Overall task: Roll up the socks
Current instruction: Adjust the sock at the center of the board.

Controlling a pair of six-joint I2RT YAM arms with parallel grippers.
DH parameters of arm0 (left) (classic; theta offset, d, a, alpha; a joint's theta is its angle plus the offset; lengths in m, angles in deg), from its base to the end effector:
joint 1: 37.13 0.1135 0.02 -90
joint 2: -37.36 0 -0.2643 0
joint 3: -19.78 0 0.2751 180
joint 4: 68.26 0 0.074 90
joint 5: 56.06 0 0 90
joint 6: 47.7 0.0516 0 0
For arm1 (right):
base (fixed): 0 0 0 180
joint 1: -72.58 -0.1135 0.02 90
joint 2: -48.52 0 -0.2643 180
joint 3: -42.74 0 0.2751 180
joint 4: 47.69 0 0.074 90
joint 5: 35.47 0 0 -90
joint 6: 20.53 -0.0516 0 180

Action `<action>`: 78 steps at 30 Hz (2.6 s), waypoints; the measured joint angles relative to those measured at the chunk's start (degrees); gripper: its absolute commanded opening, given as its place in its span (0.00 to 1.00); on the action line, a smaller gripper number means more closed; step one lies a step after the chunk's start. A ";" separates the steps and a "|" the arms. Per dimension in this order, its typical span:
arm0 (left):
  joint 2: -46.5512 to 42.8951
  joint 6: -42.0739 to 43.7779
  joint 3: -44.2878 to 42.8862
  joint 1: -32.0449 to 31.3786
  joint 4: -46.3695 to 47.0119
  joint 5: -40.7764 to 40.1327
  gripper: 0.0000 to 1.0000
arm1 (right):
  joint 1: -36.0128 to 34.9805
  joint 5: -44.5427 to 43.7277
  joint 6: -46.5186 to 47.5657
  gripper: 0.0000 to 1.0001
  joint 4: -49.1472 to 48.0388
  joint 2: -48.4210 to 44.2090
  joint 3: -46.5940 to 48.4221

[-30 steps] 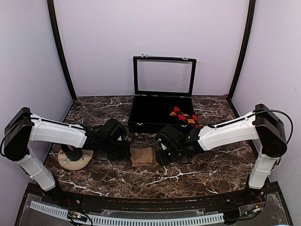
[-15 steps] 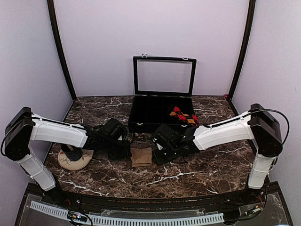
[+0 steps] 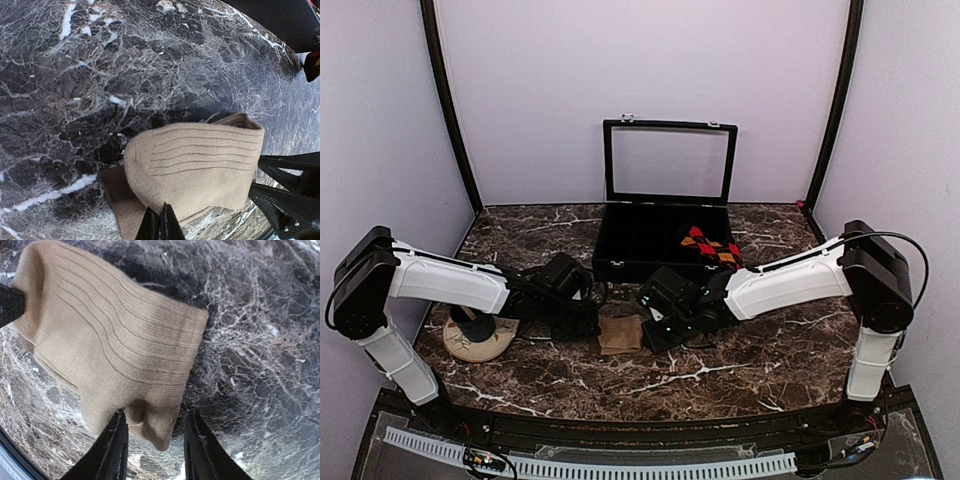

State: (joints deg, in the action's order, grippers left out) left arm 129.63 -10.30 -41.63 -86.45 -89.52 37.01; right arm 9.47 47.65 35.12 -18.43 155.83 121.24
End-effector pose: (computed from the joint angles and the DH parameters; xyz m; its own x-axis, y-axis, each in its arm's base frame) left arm 0.2219 -0.2624 0.1374 -0.9311 -0.1337 -0.3394 0.0642 0.8557 -0.5135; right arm 0.1891 0.3592 0.1270 -0.8004 -0.3397 -0.4940 -0.4908 0.8445 0.2145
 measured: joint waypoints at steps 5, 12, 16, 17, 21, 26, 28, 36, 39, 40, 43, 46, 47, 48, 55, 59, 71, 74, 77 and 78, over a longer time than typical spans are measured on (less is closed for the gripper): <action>0.31 0.00 0.00 0.00 0.09 0.50 0.00 | 0.00 0.79 0.04 0.32 0.00 0.96 0.00; 0.57 0.02 0.00 0.00 0.26 0.85 0.00 | 0.00 1.53 0.81 0.22 0.00 1.84 0.07; 0.72 0.04 0.00 0.00 0.28 0.98 0.00 | 0.00 1.86 1.18 0.19 0.04 2.03 0.31; 0.81 0.07 0.00 0.00 0.28 1.01 0.00 | 0.00 1.86 1.16 0.18 0.04 2.03 0.31; 1.20 0.11 -0.20 0.00 0.26 1.03 0.00 | 0.00 2.21 1.05 0.16 -0.28 2.03 0.15; 1.60 0.13 -0.66 0.00 0.33 1.25 0.00 | 0.59 4.46 0.13 0.15 -3.67 0.79 -2.71; 1.60 0.13 -0.66 0.00 0.33 1.42 0.00 | 1.09 6.01 -0.52 0.15 -5.27 -0.09 -4.37; 1.60 0.07 -0.59 0.00 0.48 2.01 0.00 | 4.83 15.58 -5.33 0.15 -14.36 -3.21 -11.93; 1.62 -0.09 -0.17 0.00 1.03 2.08 0.00 | 6.03 18.34 -7.28 0.15 -17.42 -4.17 -14.56; 1.62 -0.15 0.04 0.00 1.22 2.08 0.00 | 6.51 19.28 -8.07 0.15 -18.58 -4.50 -15.50; 1.62 -0.44 0.59 0.00 1.38 2.10 0.00 | 7.91 21.84 -10.34 0.15 -21.86 -5.25 -18.03; 1.62 -0.72 1.03 -0.04 1.62 2.14 0.00 | 9.31 23.78 -12.39 0.15 -24.61 -5.97 -20.33; 1.68 -0.76 1.07 -0.07 1.75 2.16 0.00 | 9.81 24.39 -13.11 0.16 -25.68 -6.21 -21.14; 1.73 -0.83 1.07 -0.11 1.81 2.19 0.00 | 10.25 24.92 -13.81 0.16 -26.47 -6.40 -21.75; 2.12 -1.81 1.29 -0.85 2.67 2.27 0.00 | 11.47 26.16 -15.89 0.21 -28.68 -6.71 -23.26; 2.56 -2.10 1.29 -1.18 2.78 2.29 0.00 | 11.47 25.66 -15.43 0.55 -28.09 -7.08 -23.10; 2.71 -2.93 1.29 -2.34 2.99 2.27 0.00 | 11.52 18.40 -10.43 1.00 -19.39 -12.83 -19.19; 2.71 -2.93 1.29 -2.34 2.93 2.25 0.00 | 11.50 17.97 -9.84 1.00 -19.28 -13.09 -18.88; 2.71 -2.93 1.29 -2.34 2.78 2.23 0.00 | 11.45 18.10 -9.86 1.00 -20.94 -13.49 -19.17; 2.71 -2.91 1.29 -2.34 2.71 2.21 0.00 | 11.45 18.29 -9.90 1.00 -22.01 -13.68 -19.50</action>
State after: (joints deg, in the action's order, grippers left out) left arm 132.34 -13.21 -40.34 -88.79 -86.81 39.22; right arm 20.92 65.95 25.22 -40.44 142.14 101.75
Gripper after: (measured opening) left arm 0.021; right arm 0.998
